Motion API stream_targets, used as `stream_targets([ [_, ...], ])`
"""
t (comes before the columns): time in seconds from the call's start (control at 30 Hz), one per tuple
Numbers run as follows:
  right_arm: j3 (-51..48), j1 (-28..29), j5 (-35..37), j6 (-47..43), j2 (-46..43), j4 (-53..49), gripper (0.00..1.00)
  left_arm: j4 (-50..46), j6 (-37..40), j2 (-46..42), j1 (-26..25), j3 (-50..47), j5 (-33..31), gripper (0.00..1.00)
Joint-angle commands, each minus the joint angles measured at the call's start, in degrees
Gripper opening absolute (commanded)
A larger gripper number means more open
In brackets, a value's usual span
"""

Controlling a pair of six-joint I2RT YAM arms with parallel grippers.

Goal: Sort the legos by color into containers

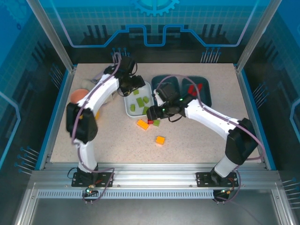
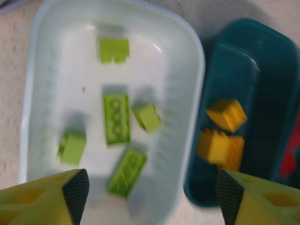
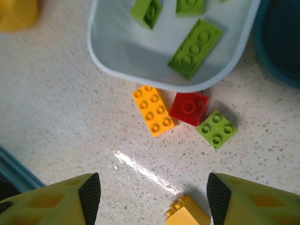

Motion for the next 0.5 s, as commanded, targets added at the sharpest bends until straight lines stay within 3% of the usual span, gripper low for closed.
stream_targets([
  [0.0,0.6,1.8,2.9,-0.5,5.0,-0.8,0.66,4.9,-5.5,-9.9,-1.4,-13.8,3.4,0.76],
  [0.23,5.3,1.7,4.8,0.0,13.7,-1.2,0.67,9.6,-13.8,-31.9,-6.4,-39.9,2.5,0.77],
  [0.47,9.0,1.4,6.0,-0.9,19.2,-2.1,0.66,7.5,-17.5,-41.6,-9.6,-48.6,0.5,0.77],
])
